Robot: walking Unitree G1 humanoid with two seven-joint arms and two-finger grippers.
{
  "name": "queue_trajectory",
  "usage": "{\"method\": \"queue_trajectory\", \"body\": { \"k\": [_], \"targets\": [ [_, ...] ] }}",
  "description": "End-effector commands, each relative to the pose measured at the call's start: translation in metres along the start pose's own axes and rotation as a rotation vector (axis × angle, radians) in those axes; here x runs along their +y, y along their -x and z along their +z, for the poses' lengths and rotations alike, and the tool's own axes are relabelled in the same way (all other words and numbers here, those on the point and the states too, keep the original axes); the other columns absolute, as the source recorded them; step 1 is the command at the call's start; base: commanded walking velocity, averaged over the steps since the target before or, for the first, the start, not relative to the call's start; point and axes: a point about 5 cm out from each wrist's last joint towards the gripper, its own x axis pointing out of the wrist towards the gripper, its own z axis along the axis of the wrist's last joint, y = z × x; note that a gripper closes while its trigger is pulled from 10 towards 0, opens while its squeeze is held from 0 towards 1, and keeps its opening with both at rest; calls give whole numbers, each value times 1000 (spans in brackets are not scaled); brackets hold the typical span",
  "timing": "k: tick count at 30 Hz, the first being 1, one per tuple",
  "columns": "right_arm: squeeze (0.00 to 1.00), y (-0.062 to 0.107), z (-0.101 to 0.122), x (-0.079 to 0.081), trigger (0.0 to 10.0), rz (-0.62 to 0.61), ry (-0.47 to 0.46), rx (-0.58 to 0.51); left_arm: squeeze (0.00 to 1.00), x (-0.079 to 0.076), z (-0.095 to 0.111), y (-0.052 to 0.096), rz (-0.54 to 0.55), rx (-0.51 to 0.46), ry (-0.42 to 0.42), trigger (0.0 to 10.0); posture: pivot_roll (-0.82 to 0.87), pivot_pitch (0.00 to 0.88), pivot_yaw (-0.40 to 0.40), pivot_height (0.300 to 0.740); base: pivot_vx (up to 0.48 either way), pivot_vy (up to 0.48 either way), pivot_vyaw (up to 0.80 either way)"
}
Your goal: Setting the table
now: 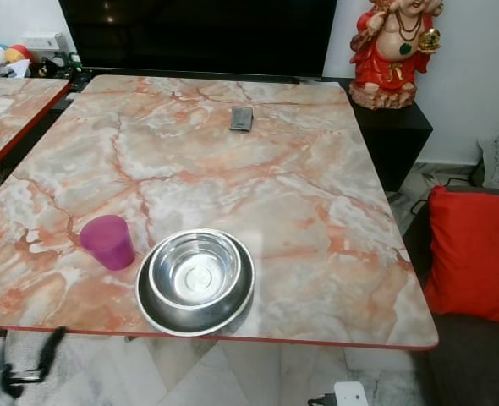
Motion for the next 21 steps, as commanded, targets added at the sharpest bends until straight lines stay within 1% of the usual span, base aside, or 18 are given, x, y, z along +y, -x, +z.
{"method": "queue_trajectory", "body": {
  "k": [1, 2, 3, 5, 6, 7, 8, 10, 12, 13, 14, 15, 16, 17, 18, 19, 20, 21],
  "targets": [
    [0, 1, -6, 0, 10000, -8, -10, 20, 0, 22, -23, 3, 145, 99, -77, 10000, 77, 93, -22, 740, 0, 0, 0],
    [0, 1, -6, 0, 10000, -11, -13, 19, 0, 28, -29, 3, 185, 131, -99, 10000, 77, 93, -22, 740, 0, 0, 0],
    [0, 1, -6, 0, 10000, -11, -13, 19, 0, 28, -29, 3, 185, 131, -99, 10000, 77, 93, -22, 740, 0, 0, 0],
    [0, 1, -7, 0, 10000, -15, -18, 21, 0, 37, -49, 4, 225, 221, -129, 10000, 75, 80, -15, 740, 0, 0, 0],
    [0, 1, -7, 0, 10000, -15, -18, 21, 0, 37, -49, 4, 225, 221, -129, 10000, 75, 80, -15, 740, 0, 0, 0],
    [0, 1, -7, 1, 10000, -16, -19, 22, 0, 37, -62, 5, 206, 278, -162, 10000, 66, 74, -12, 740, 0, 0, 0],
    [0, 1, -7, 1, 10000, -16, -19, 22, 0, 37, -62, 5, 206, 278, -162, 10000, 66, 74, -12, 740, 0, 0, 0],
    [0, 1, -8, 2, 10000, -21, -27, 22, 0, 32, -82, 7, 153, 367, -204, 10000, 50, 64, 1, 740, 0, 0, 0],
    [0, 1, -8, 2, 10000, -24, -32, 21, 0, 30, -87, 8, 135, 390, -214, 10000, 50, 64, 1, 740, 0, 0, 0],
    [0, 1, -8, 3, 10000, -28, -40, 20, 0, 21, -94, 7, 87, 423, -203, 10000, 42, 55, 9, 740, 0, 0, 0],
    [0, 1, -8, 3, 10000, -28, -40, 20, 0, 21, -94, 7, 87, 423, -203, 10000, 42, 55, 9, 740, 0, 0, 0],
    [0, 1, -8, 4, 10000, -34, -51, 19, 0, -7, -107, 5, -82, 488, -173, 10000, 33, 47, 15, 740, 0, 0, 0],
    [0, 1, -8, 4, 10000, -34, -51, 19, 0, -7, -107, 5, -82, 488, -173, 10000, 33, 47, 15, 740, 0, 0, 0],
    [0, 1, -8, 5, 10000, -35, -54, 19, 0, -22, -111, 5, -179, 512, -163, 10000, 25, 42, 20, 740, 0, 0, 0],
    [0, 1, -8, 5, 10000, -35, -54, 19, 0, -22, -111, 5, -179, 512, -163, 10000, 25, 42, 20, 740, 0, 0, 0],
    [0, 1, -8, 6, 10000, -37, -59, 19, 0, -46, -115, 3, -296, 525, -155, 10000, 20, 37, 21, 740, 0, 0, 0],
    [0, 1, -8, 6, 10000, -37, -59, 19, 0, -46, -115, 3, -296, 525, -155, 10000, 20, 37, 21, 740, 0, 0, 0],
    [0, 1, -8, 7, 10000, -38, -62, 20, 0, -55, -116, -1, -315, 525, -137, 10000, 14, 34, 20, 740, 0, 0, 0]
  ]
}}
